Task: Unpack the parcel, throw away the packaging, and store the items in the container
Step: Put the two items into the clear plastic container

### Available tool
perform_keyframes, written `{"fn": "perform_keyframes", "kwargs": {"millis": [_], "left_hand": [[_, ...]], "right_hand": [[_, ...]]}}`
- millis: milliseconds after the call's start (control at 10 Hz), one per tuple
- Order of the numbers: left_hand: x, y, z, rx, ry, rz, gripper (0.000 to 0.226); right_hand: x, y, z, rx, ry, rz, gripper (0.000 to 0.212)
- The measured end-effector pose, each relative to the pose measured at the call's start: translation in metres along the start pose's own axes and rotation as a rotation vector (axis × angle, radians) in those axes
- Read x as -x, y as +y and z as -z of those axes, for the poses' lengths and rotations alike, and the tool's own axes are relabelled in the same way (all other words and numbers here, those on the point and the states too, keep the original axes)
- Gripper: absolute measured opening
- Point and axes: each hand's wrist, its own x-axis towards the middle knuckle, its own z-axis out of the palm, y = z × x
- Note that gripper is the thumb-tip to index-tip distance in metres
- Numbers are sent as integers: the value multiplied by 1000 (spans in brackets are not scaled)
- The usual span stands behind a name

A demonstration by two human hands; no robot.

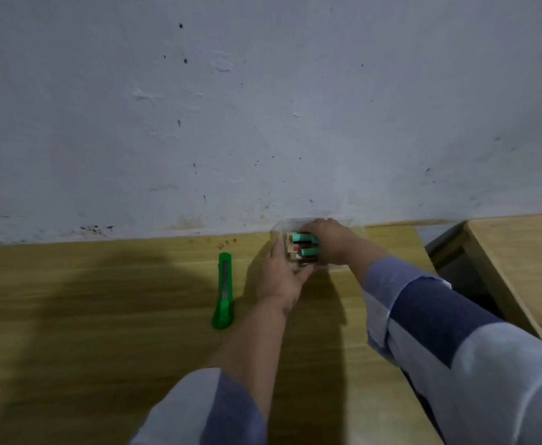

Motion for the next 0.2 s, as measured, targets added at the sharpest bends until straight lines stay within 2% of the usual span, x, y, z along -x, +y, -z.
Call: {"fn": "perform_keyframes", "kwargs": {"millis": [100, 200], "left_hand": [[-2, -1, 13, 113, -88, 15, 90], [2, -11, 33, 74, -73, -19, 89]], "right_hand": [[11, -1, 5, -147, 87, -8, 66], [38, -14, 9, -208, 251, 11, 60]]}}
